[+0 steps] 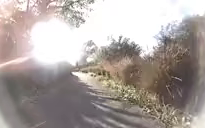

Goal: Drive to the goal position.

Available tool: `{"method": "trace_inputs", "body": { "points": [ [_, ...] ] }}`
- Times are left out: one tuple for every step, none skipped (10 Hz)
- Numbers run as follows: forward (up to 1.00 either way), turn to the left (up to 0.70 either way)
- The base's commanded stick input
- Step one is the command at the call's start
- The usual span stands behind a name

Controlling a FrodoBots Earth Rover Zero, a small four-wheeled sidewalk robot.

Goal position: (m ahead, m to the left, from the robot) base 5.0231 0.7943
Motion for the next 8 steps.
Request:
{"method": "trace_inputs", "body": {
  "points": [
    [0.5,0.01],
    [0.5,0.01],
    [0.5,0.01],
    [0.5,0.01],
    [0.5,0.01],
    [0.5,0.01],
    [0.5,0.01],
    [0.5,0.01]
  ]
}}
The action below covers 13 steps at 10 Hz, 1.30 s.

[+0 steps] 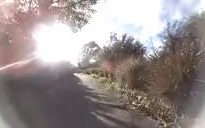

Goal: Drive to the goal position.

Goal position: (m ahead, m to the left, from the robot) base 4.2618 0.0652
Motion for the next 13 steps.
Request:
{"method": "trace_inputs", "body": {
  "points": [
    [0.5,0.01],
    [0.5,0.01],
    [0.5,0.01],
    [0.5,0.01],
    [0.5,0.01],
    [0.5,0.01],
    [0.5,0.01],
    [0.5,0.01],
    [0.5,0.01],
    [0.5,0.01],
    [0.5,0.01],
    [0.5,0.01],
    [0.5,0.01]
  ]
}}
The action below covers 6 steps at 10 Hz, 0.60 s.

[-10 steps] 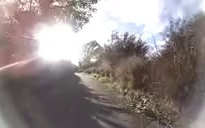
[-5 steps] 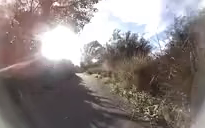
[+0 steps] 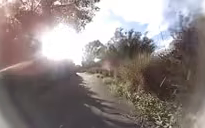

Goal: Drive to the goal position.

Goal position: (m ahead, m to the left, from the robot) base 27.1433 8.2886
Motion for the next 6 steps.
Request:
{"method": "trace_inputs", "body": {
  "points": [
    [0.5,0.01],
    [0.5,0.01],
    [0.5,0.01],
    [0.5,0.01],
    [0.5,0.01],
    [0.5,0.01]
  ]
}}
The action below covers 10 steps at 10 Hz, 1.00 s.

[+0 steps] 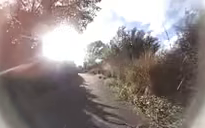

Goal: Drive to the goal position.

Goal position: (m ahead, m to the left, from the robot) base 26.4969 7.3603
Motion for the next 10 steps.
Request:
{"method": "trace_inputs", "body": {
  "points": [
    [0.5,0.01],
    [0.5,0.01],
    [0.5,0.01],
    [0.5,0.01],
    [0.5,0.01],
    [0.5,0.01],
    [0.5,0.01],
    [0.5,0.01],
    [0.5,0.01],
    [0.5,0.01]
  ]
}}
